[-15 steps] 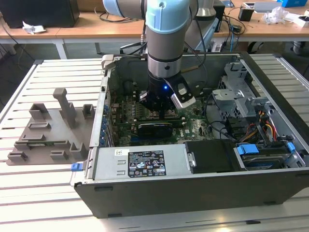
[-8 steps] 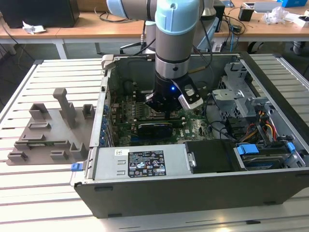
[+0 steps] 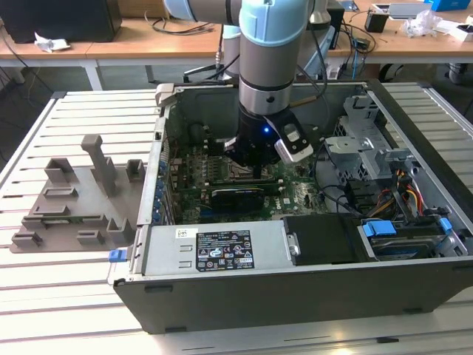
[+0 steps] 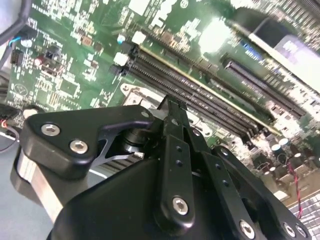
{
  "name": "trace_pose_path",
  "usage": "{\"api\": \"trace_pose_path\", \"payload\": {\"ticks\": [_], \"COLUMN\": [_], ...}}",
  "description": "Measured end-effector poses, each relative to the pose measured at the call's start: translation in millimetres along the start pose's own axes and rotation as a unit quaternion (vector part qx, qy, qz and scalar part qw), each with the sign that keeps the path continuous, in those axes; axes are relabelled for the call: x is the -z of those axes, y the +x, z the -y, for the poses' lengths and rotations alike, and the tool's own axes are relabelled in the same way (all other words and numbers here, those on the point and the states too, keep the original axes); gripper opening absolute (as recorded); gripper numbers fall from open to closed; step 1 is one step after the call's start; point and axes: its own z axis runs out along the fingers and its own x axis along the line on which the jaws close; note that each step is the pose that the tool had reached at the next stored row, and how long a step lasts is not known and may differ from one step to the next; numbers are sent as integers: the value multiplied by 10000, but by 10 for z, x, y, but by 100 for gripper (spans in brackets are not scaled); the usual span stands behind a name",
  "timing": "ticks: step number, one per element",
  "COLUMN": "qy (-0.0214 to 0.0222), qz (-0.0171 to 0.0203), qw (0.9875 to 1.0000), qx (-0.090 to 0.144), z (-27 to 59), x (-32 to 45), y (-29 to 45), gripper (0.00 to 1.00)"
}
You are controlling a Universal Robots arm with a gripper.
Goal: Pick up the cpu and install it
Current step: 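Install the second cpu locking lever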
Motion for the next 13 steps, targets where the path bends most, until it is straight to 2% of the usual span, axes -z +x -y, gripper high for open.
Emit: {"api": "trace_pose_path", "payload": {"ticks": [1, 3, 7, 11, 12, 13], "qy": [-26, -35, -50, -51, -66, -98], "qz": [2, 2, 2, 0, -1, -1], "qw": [10000, 10000, 10000, 10000, 10000, 9999], "qx": [-2, -1, 0, 12, 21, 33], "z": [-1, 0, 6, 58, 70, 70], "x": [-8, -15, -63, -96, -96, -98], "y": [6, 27, 201, 294, 323, 348], "gripper": [11, 11, 11, 11, 11, 11]}}
